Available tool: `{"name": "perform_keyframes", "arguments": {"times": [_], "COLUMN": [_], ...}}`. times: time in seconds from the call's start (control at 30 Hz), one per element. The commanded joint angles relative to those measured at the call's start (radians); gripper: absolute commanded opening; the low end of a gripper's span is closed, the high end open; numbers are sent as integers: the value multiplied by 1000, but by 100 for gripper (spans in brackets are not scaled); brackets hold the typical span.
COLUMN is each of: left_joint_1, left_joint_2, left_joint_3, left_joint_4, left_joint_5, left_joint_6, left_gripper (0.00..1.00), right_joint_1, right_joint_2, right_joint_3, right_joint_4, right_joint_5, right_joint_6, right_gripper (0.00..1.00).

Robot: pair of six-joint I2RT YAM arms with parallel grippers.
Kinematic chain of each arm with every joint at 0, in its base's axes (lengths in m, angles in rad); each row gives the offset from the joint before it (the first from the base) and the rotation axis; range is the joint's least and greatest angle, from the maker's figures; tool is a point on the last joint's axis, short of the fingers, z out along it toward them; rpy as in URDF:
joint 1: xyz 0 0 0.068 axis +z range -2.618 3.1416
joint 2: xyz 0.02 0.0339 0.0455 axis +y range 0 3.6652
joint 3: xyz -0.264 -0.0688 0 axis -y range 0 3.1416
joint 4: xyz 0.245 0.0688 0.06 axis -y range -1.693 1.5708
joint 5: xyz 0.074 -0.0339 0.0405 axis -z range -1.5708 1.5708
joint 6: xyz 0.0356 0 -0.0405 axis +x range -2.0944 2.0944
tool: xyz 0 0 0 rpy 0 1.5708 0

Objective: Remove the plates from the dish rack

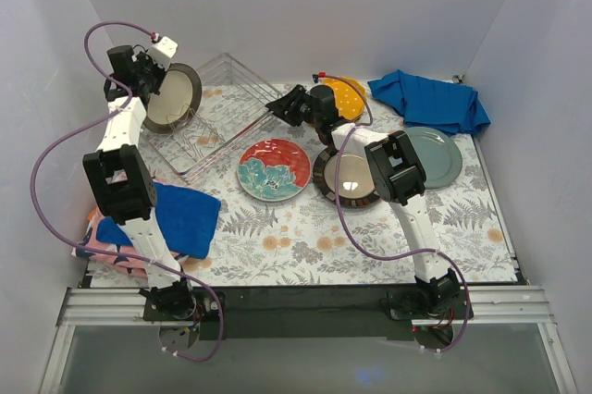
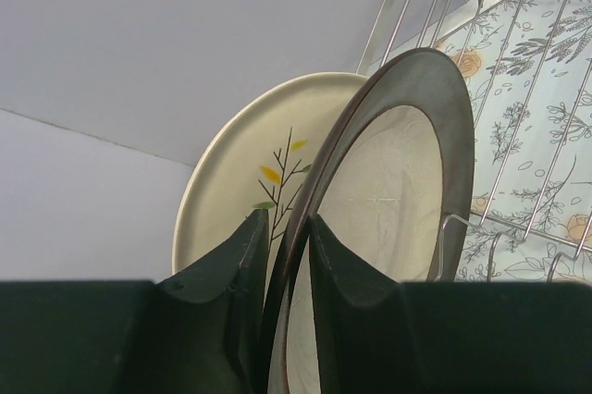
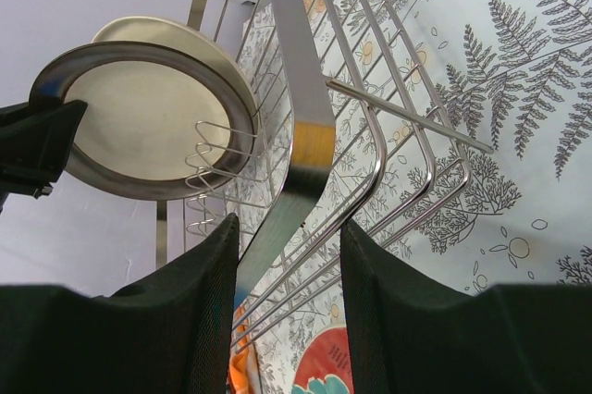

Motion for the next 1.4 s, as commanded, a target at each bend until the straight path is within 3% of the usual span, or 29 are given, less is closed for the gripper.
{"name": "perform_keyframes", "arguments": {"times": [0.0,0.17,0.4,0.57,0.7,0.83,1.2,1.37], "left_joint_1": [12,24,16,-17,-42,-63,-48,-47], "left_joint_2": [-72,-135,-127,-113,-121,-130,-175,-98], "left_joint_3": [51,-47,7,41,25,10,-50,28], "left_joint_4": [221,273,310,302,308,304,319,383], "left_joint_5": [-68,-68,53,53,96,47,-121,-200], "left_joint_6": [-3,-28,-32,15,8,40,71,42], "left_gripper": [0,0,0,0,0,0,0,0], "right_joint_1": [-25,-46,-54,-51,-51,-51,-48,-41], "right_joint_2": [17,19,22,4,42,68,36,27], "right_joint_3": [-16,-19,1,14,103,156,99,87], "right_joint_4": [-22,-28,-36,-49,-85,-114,-111,-111], "right_joint_5": [-8,1,-14,-8,-51,-82,-90,-94], "right_joint_6": [-165,-162,-210,-296,-339,-359,-354,-368], "right_gripper": [1,1,1,1,1,1,1,1]}}
